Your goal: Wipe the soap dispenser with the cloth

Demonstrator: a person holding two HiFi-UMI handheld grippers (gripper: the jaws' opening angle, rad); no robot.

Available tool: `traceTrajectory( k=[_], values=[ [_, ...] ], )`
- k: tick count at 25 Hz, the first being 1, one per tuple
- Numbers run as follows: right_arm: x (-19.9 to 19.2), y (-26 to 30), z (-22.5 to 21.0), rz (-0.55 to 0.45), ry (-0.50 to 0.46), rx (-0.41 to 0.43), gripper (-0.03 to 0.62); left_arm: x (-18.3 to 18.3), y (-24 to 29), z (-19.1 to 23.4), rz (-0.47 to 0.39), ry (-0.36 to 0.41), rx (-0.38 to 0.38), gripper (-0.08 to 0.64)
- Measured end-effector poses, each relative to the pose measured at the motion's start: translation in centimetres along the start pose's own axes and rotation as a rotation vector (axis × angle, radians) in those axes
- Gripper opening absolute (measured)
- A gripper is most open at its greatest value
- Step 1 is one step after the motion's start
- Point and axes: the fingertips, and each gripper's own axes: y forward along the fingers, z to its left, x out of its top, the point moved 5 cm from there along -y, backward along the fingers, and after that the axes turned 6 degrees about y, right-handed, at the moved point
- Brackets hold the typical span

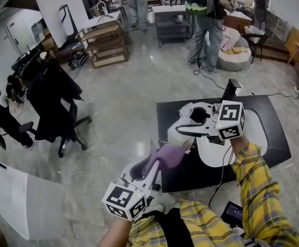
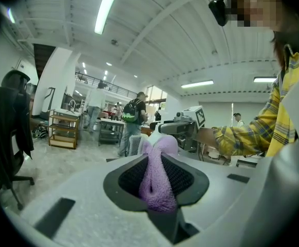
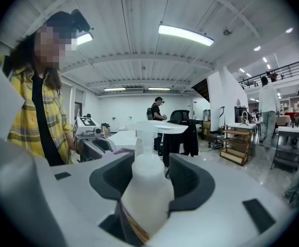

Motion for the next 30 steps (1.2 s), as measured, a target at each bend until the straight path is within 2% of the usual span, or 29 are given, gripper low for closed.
traceTrajectory(
  k=[4,11,19,27,30],
  values=[
    [-0.4,0.2,0.2,0.000,-0.024,-0.003,0.181,-0.4,0.4,0.2,-0.005,0.003,-0.005,0.066],
    [0.0,0.4,0.3,0.003,-0.032,-0.086,0.164,0.0,1.0,0.7,-0.007,0.003,-0.019,0.066],
    [0.0,0.3,0.5,-0.024,0.006,-0.264,0.164,0.1,0.9,1.2,-0.013,0.009,-0.041,0.066],
    [-0.1,0.2,0.9,-0.041,0.071,-0.484,0.164,0.1,0.8,1.4,-0.017,0.015,-0.081,0.066],
    [-0.2,0.4,1.1,-0.050,0.083,-0.538,0.164,0.1,0.7,1.5,-0.021,0.016,-0.092,0.066]
  ],
)
